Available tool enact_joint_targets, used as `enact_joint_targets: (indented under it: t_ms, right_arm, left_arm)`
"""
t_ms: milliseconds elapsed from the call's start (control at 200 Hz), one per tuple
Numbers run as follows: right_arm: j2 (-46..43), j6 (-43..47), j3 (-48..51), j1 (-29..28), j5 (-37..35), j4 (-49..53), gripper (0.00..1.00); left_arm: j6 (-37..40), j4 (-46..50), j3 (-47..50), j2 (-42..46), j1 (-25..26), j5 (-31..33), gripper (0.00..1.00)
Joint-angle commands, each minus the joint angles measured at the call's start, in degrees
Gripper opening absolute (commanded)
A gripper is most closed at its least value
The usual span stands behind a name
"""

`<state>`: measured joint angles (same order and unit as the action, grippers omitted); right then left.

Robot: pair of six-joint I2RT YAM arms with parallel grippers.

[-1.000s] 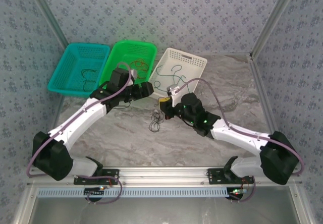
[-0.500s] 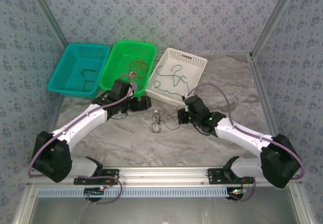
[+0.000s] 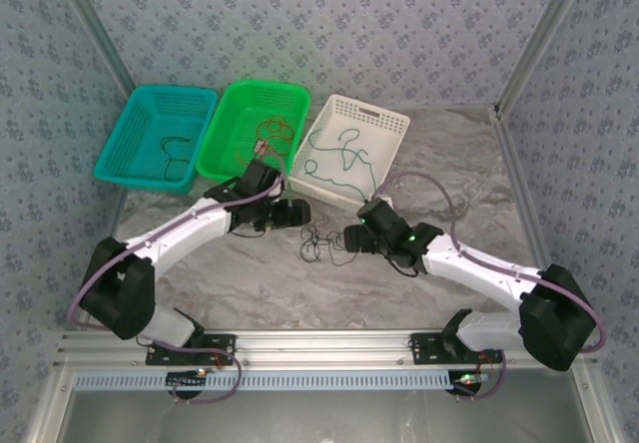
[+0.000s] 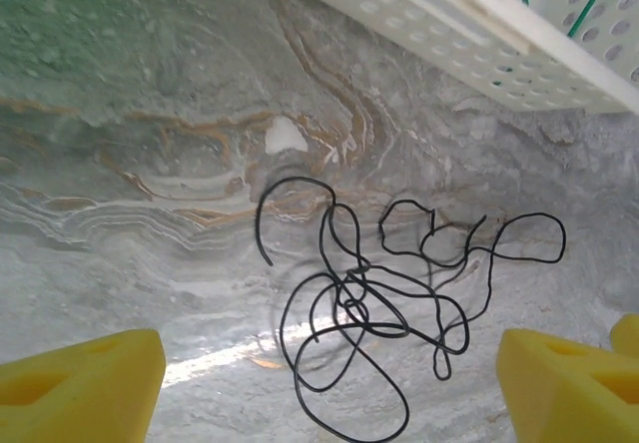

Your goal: Untangle the cables

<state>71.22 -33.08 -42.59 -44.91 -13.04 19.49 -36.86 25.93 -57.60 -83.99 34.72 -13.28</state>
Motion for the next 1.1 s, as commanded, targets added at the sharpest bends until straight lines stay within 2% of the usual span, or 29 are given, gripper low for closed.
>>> enact_joint_targets:
  t_ms: [0,110,270,730,839,974,1074,1094]
  right_arm:
    - [-1.08,2.07,1.11,-0.18,3.55,-6.94,1.0]
    - [-1.04,2.91,2.0,-0.18,5.37,-9.82,1.0]
    - [-0.82,2.23,2.26,0.03,4.17,-9.28,1.0]
    - [-1.96,0.43,5.43,-0.12,2.36,-14.15,1.0]
    - [-2.05,0.89,5.37,-0.18,2.3,-14.94,1.0]
    - [-2.09,1.63,5.99,-0.32,3.57,-17.61,1.0]
    - [-1.83,3.16,6.53,-0.27,6.41,-19.84,1.0]
    - [-1.72,4.04,6.66,-0.27,7.47,-20.49,1.0]
  left_arm:
    - [-5.75,0.94,-2.53,-1.87,2.13,-2.25,0.84]
    - [-9.31,1.31,-3.8,-4.68,3.22,-0.41,0.78]
    - [-15.28,1.18,-4.68,-8.43,3.77,0.74,0.68]
    - [-21.07,2.87,-6.79,-12.41,6.06,8.34,0.51]
    - [-21.67,2.48,-7.03,-12.82,6.04,8.82,0.42]
    - [-21.31,1.91,-7.09,-13.13,6.04,8.57,0.25]
    - [-20.22,0.74,-6.81,-12.57,6.14,8.39,0.0]
    - [-19.98,0.63,-6.73,-12.38,6.15,8.38,0.0]
